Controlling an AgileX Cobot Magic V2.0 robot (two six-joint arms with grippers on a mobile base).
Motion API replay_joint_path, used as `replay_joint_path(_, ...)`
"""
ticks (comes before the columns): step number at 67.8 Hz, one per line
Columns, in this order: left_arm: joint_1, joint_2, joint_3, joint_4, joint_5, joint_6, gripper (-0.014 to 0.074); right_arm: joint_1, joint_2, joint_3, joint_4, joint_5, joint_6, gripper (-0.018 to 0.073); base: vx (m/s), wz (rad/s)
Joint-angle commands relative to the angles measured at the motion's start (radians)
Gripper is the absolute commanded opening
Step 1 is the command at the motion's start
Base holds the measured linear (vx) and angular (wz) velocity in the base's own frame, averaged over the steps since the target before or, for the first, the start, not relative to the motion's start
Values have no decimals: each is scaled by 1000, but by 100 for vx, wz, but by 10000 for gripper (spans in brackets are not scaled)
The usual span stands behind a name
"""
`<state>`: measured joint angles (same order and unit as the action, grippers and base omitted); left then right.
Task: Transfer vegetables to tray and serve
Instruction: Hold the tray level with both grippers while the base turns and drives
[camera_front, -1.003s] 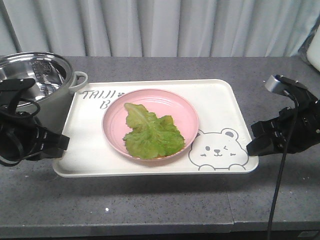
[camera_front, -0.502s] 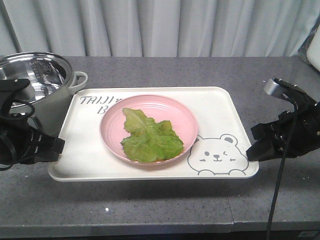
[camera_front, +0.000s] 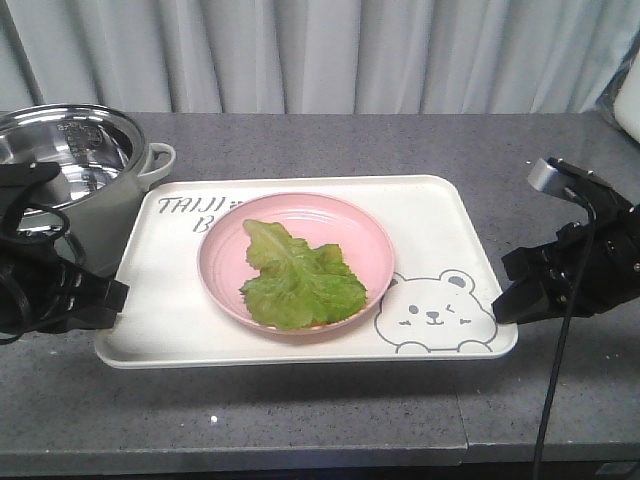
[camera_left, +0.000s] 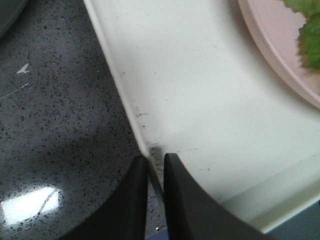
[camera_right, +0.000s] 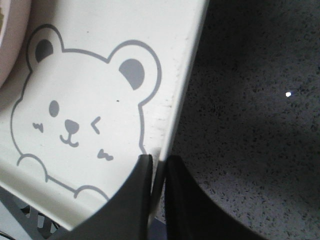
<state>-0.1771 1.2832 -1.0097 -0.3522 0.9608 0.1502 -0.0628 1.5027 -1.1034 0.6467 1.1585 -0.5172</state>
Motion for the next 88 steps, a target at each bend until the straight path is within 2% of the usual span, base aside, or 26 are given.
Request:
replay_joint_path(1, -15, -33, -31, -64, -44, 12, -6, 16, -43, -26, 96, 75, -56, -3, 0, 0)
replay_joint_path(88, -15, -33, -31, -64, -44, 12, -6, 16, -43, -26, 96, 75, -59, -3, -1, -3)
